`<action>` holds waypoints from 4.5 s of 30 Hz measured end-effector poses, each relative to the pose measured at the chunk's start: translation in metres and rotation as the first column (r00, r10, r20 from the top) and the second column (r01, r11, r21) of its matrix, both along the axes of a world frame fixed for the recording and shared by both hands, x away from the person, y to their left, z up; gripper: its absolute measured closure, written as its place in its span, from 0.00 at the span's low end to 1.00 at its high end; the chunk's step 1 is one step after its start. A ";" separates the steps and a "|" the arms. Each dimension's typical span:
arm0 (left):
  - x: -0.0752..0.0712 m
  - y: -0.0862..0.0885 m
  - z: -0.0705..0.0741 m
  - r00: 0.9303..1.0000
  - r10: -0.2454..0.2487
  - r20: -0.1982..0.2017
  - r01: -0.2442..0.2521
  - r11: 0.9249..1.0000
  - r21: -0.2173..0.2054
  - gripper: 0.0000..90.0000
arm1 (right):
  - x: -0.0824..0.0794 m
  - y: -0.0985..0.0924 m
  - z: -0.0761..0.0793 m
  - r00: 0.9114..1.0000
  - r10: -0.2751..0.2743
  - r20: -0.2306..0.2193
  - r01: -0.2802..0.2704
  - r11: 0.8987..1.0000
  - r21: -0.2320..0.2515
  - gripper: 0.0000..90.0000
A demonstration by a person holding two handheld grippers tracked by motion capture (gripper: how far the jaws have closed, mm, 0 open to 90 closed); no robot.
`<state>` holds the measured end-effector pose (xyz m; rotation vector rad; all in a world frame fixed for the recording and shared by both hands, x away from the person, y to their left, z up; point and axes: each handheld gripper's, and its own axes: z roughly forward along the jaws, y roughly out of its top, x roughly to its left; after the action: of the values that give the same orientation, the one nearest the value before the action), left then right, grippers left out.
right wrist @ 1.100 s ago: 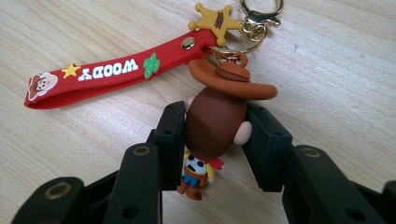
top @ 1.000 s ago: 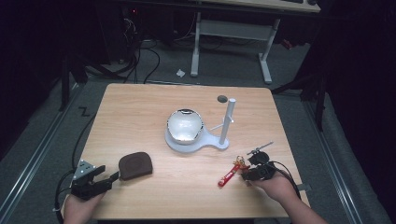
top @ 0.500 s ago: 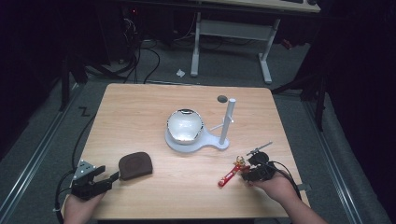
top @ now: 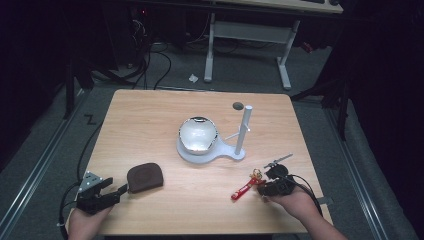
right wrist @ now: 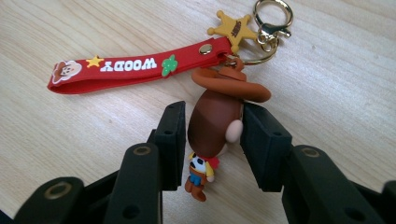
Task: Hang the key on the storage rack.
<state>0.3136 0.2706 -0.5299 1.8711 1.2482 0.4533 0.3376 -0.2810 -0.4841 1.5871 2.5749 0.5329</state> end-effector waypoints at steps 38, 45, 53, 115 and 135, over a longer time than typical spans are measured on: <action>-0.001 -0.001 0.001 1.000 -0.003 0.015 0.003 1.000 0.002 0.39 | -0.007 -0.002 0.031 0.999 0.053 0.002 -0.053 0.997 -0.056 0.76; -0.001 -0.002 0.000 1.000 -0.012 0.009 0.012 1.000 0.003 0.38 | -0.010 -0.010 0.052 0.999 0.044 0.014 -0.043 0.998 -0.055 0.76; -0.001 -0.003 -0.001 1.000 -0.013 0.007 0.013 1.000 0.005 0.38 | -0.012 -0.012 0.073 0.998 0.067 -0.006 -0.067 0.994 -0.081 0.76; -0.004 0.002 0.000 1.000 0.006 0.021 -0.006 1.000 -0.017 0.39 | 0.026 0.039 0.197 0.977 0.180 0.111 -0.158 0.971 -0.182 0.76; -0.004 0.003 0.000 1.000 0.003 0.022 -0.003 1.000 -0.019 0.39 | 0.041 0.059 0.228 0.963 0.194 0.187 -0.163 0.972 -0.169 0.76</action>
<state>0.3093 0.2733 -0.5299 1.8438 1.2370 0.4605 0.3782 -0.2222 -0.2561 1.1947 2.5485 0.4703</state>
